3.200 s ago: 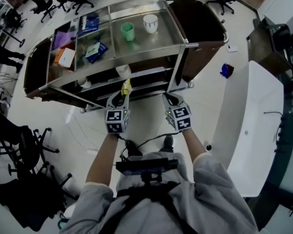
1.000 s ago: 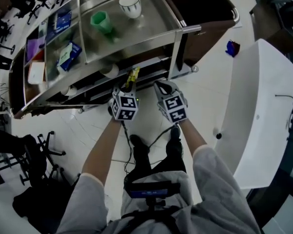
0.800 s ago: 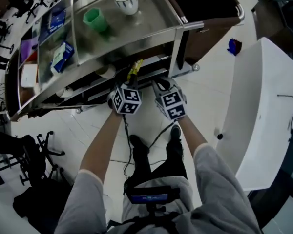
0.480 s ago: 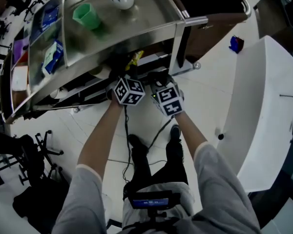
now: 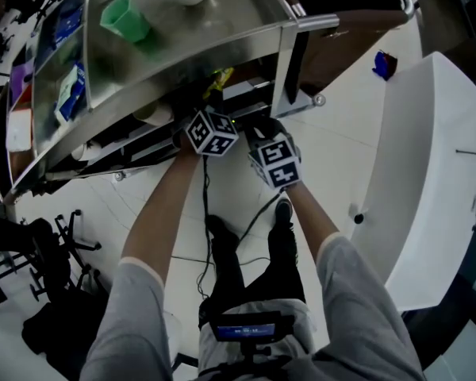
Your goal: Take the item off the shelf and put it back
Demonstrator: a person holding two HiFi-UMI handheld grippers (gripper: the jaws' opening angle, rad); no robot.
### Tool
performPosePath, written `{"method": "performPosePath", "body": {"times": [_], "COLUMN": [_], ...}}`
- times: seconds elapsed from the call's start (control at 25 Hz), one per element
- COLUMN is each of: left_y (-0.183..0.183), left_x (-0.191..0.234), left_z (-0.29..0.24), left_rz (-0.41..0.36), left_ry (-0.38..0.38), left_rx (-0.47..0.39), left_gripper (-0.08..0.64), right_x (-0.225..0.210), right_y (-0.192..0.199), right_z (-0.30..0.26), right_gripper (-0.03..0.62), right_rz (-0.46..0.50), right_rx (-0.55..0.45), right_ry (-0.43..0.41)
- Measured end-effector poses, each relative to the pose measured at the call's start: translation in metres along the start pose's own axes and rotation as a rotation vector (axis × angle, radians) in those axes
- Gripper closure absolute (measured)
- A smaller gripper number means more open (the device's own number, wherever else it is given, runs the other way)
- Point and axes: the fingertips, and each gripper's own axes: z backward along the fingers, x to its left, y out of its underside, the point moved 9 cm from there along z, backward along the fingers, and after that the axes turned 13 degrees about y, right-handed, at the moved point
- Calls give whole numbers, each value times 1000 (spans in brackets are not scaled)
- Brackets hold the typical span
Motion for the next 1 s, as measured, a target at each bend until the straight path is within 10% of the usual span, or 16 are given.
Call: {"method": "performPosePath", "body": {"times": [0.28, 0.68, 1.0], "left_y": [0, -1, -10], "left_x": [-11, -6, -9], "left_z": [-5, 23, 114], "left_rz": [40, 78, 252], "left_ry": [54, 22, 71], "left_rx": [-20, -65, -149], "left_gripper": [291, 267, 268], "right_x": [-10, -13, -4], "right_y": [10, 6, -32], "right_z": [5, 17, 68], "right_gripper": [583, 583, 583], "right_rz": [-23, -24, -4], "right_rx": [13, 13, -2], "right_ry": [10, 24, 50]}}
